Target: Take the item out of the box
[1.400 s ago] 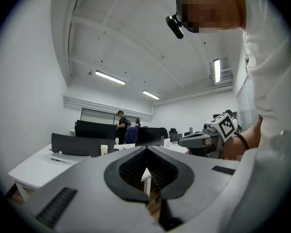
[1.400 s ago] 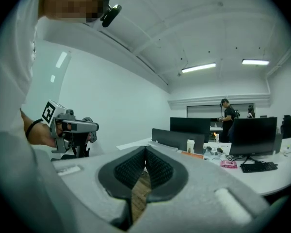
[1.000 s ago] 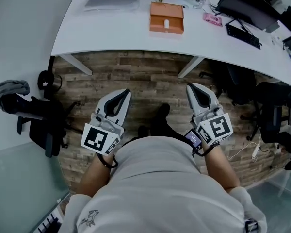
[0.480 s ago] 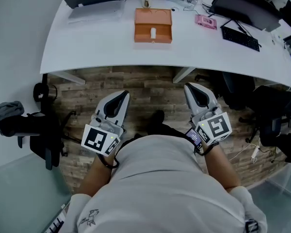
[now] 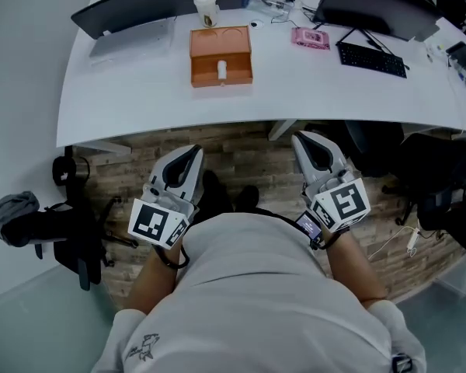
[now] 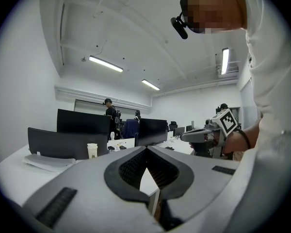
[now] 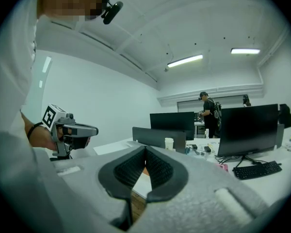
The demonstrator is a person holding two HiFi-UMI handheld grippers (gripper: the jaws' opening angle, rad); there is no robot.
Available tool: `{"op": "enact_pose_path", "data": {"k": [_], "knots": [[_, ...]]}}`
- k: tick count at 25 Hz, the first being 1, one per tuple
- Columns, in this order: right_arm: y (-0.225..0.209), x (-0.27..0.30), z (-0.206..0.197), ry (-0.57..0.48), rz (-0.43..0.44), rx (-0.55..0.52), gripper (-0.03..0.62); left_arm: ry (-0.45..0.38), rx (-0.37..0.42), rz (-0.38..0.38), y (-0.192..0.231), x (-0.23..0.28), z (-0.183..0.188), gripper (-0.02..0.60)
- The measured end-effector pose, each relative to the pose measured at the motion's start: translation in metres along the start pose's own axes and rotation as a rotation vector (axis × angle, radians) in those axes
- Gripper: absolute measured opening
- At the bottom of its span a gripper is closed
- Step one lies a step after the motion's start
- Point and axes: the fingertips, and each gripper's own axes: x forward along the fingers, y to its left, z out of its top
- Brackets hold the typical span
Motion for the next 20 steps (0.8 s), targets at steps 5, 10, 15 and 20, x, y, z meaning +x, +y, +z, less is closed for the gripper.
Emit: {"op": "enact_pose_path", "data": {"k": [5,10,15,20], "knots": [[-0.015,0.015,-0.003,0.033,0.016,0.029,0.003,0.000,0.044,-0.034,0.006,0.033,0.003,-0.002],[-0.039,0.031,0.002,0.043,-0.027,0.043,0.003,0.002,0.032,-0.074,0.023,0.063,0.007,-0.002],[-0.061,0.062,0.003,0.068,-0.036,0.053,0.003,0.015,0.054,-0.095,0.049,0.092,0.007,-0.002],[-0.075,0.108,0.003,0.087,-0.022,0.054,0.003,0.024,0.038,-0.104,0.088,0.118,0.006,-0.002]]}}
